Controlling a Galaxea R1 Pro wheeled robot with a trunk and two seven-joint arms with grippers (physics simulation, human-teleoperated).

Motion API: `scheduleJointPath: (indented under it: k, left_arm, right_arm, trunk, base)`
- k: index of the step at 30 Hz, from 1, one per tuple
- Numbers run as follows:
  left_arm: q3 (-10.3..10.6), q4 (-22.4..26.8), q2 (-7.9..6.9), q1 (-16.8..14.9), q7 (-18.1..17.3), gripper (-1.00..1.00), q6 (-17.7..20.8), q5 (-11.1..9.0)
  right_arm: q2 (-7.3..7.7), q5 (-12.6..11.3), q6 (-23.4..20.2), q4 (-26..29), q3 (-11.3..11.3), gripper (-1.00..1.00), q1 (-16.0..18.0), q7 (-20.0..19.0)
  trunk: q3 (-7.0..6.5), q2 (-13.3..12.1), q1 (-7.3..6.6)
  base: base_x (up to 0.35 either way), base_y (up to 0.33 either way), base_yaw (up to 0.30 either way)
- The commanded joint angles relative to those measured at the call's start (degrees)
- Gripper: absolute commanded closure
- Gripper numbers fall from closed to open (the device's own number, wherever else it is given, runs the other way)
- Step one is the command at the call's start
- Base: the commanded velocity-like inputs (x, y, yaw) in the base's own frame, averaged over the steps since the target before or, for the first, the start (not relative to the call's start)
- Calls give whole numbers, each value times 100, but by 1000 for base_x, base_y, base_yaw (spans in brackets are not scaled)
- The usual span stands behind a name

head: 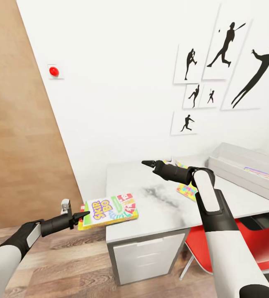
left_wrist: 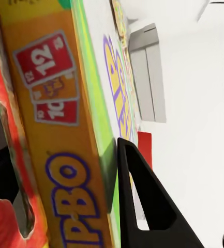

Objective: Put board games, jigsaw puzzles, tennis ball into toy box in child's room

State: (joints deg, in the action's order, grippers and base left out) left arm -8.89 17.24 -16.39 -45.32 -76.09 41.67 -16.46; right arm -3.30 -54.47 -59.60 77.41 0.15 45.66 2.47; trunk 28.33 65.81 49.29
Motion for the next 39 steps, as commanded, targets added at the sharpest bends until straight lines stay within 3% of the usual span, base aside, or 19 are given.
scheduleJointPath:
  k: [1, 6, 9, 10, 13, 16, 18, 21, 26, 30, 39]
  left_arm:
    - [2, -1, -9, -3, -31, 100, 56, -10]
    - [3, 40, -103, -15, -62, 100, 284, -7]
    - [3, 60, -197, -19, -69, 100, 429, -10]
    - [3, 63, -247, -20, -77, 100, 458, -12]
    - [9, 74, -373, -33, -395, 100, 498, -4]
    - [29, 83, -499, -37, -890, 100, 505, 23]
    - [50, 153, -613, -39, -1227, 100, 510, 42]
    - [72, 349, -809, -39, -1391, 100, 539, 53]
    - [73, 459, -1072, -48, -1391, 100, 729, 63]
    - [65, 550, -1185, -65, -1391, 100, 785, 66]
    - [72, 687, -1209, -73, -1391, 100, 835, 132]
  right_arm:
    - [0, -20, -23, 6, -4, -100, 2, 26]
    - [46, -21, -40, 194, -31, -100, 4, 16]
    - [103, -98, -40, 589, -54, -100, -214, 11]
    - [141, -203, -40, 757, -71, -100, -389, 10]
    - [370, -849, -40, 1174, -210, -100, -1061, -3]
    - [555, -1254, -40, 1267, -314, -100, -1454, -136]
    - [624, -1385, -25, 1293, -350, -100, -1689, -450]
    - [660, -1445, 7, 1309, -375, -100, -1936, -1092]
    - [671, -1442, 137, 1319, -396, -100, -2395, -1795]
    - [682, -1433, 274, 1316, -472, -100, -2804, -1960]
    - [683, -1423, 315, 1303, -725, -100, -2960, -2040]
  trunk:
    - [-13, -38, -22]
    - [-102, -239, -132]
    - [-156, -359, -198]
    - [-174, -399, -220]
    - [-210, -479, -264]
    - [-228, -519, -286]
    - [-264, -600, -330]
    - [-318, -720, -396]
    - [-408, -920, -506]
    - [-479, -1081, -593]
    - [-641, -1442, -791]
  base:
    - [0, 0, 0]
    - [0, 0, 0]
    - [0, 0, 0]
    - [0, 0, 0]
    - [0, 0, 0]
    - [0, 0, 0]
    - [0, 0, 0]
    - [0, 0, 0]
    - [0, 0, 0]
    - [0, 0, 0]
    - [0, 0, 0]
